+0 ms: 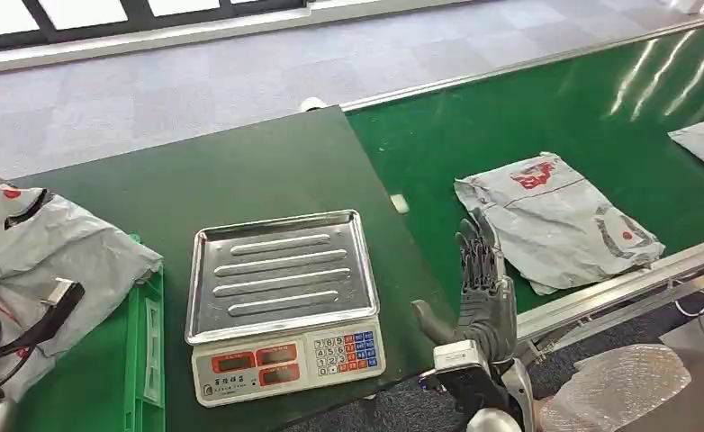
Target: Moved the parcel from conveyor to table for the left to box.
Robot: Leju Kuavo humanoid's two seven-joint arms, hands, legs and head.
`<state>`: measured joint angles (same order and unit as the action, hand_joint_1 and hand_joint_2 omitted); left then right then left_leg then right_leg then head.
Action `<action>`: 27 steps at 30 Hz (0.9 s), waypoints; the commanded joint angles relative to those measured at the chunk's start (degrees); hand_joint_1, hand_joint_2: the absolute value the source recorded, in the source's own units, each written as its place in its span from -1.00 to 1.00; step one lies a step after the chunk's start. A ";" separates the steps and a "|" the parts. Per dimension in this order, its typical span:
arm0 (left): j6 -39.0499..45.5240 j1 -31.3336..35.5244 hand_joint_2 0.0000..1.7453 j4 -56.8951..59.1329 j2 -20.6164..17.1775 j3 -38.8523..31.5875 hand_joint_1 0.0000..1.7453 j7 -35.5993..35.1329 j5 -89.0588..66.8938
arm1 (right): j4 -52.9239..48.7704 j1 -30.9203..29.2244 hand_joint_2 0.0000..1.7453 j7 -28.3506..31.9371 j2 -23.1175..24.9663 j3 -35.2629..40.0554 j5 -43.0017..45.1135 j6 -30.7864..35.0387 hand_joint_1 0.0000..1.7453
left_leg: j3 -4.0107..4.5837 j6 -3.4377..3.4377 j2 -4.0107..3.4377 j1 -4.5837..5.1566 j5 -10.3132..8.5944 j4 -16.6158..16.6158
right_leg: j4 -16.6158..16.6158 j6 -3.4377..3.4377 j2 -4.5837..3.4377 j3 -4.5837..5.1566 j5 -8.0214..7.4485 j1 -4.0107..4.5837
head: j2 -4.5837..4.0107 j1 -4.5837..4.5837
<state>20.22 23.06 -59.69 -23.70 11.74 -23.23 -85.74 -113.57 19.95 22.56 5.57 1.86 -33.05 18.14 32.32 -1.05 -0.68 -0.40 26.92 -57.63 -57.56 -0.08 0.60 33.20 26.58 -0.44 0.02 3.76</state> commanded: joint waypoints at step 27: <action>-16.65 -16.19 -1.00 -31.82 11.25 -9.30 -1.00 29.70 24.97 | -0.37 1.86 1.00 -0.16 0.15 -0.74 -0.99 -1.17 -1.00 | -0.02 0.05 0.08 0.06 0.09 0.07 | 0.16 -0.01 0.00 -0.04 0.00 -0.05 | 0.00 0.00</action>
<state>4.09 10.55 -84.70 -14.88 -1.00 5.99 -63.55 -113.92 21.77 22.64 5.22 2.14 -34.27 17.38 32.40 -1.03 -0.72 -0.32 27.02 -57.65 -57.52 -0.08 0.58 33.31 26.58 -0.51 0.02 3.76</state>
